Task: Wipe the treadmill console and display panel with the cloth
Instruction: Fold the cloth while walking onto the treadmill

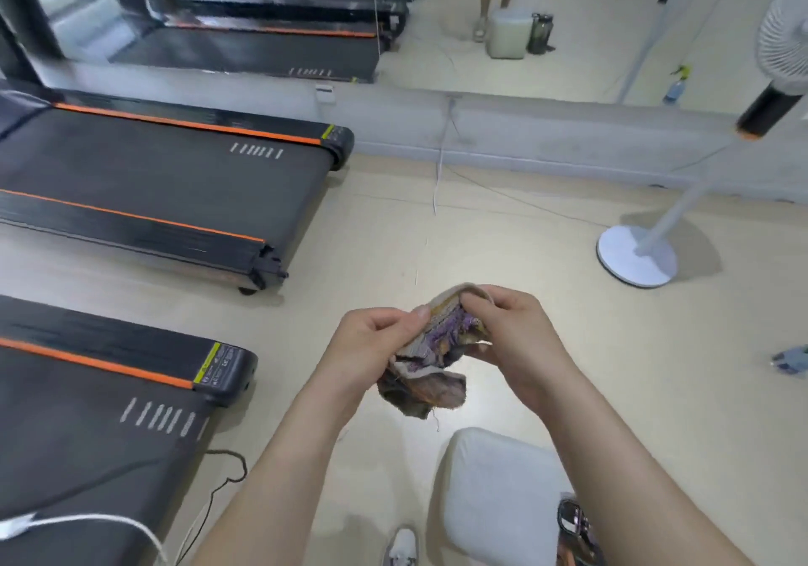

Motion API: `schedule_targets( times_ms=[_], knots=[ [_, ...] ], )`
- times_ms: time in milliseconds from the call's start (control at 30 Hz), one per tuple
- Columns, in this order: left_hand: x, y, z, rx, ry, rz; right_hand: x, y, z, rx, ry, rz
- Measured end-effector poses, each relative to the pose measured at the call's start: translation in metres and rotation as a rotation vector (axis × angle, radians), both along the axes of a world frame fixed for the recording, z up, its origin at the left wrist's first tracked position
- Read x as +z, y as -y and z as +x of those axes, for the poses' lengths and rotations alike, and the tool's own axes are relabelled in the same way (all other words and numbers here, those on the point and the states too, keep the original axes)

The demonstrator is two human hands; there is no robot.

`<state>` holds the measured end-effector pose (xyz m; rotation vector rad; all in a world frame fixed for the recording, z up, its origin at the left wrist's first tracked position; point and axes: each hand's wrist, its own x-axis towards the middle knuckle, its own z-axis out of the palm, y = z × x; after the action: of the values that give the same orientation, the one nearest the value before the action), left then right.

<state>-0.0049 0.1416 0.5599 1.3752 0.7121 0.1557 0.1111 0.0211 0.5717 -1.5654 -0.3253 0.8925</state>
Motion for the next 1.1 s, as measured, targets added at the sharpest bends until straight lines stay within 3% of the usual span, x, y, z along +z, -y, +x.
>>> schedule_targets(
  times_ms=[67, 233, 300, 400, 567, 700, 800, 867, 967, 1100],
  knots=[
    [0.038, -0.004, -0.026, 0.087, 0.041, 0.114, 0.033, -0.005, -0.014, 0.088, 0.125, 0.023],
    [0.103, -0.024, -0.074, 0.380, 0.112, 0.419, 0.091, -0.034, -0.046, 0.307, 0.883, 0.019],
    [0.126, -0.032, -0.085, 0.480, 0.133, 0.454, 0.104, -0.053, -0.055, 0.351, 1.061, 0.014],
    [0.158, -0.056, -0.103, 0.595, 0.183, 0.416, 0.114, -0.094, -0.062, 0.340, 0.942, 0.037],
    [0.179, -0.133, -0.130, 0.675, 0.298, 0.138, 0.130, -0.170, -0.066, 0.539, 0.094, 0.085],
    [0.179, -0.209, -0.150, 0.715, 0.317, -0.145, 0.136, -0.241, -0.062, 0.826, -0.121, 0.060],
    [0.182, -0.259, -0.168, 0.603, 0.230, -0.029, 0.143, -0.281, -0.056, 0.924, -0.090, 0.078],
    [0.186, -0.286, -0.175, 0.508, 0.075, 0.156, 0.157, -0.306, -0.047, 0.901, -0.011, 0.032],
    [0.190, -0.317, -0.170, 0.351, -0.139, 0.496, 0.178, -0.344, -0.034, 0.825, 0.276, -0.041],
    [0.197, -0.361, -0.137, 0.127, -0.225, 0.539, 0.189, -0.401, -0.009, 0.594, 0.563, -0.018]
  ],
)
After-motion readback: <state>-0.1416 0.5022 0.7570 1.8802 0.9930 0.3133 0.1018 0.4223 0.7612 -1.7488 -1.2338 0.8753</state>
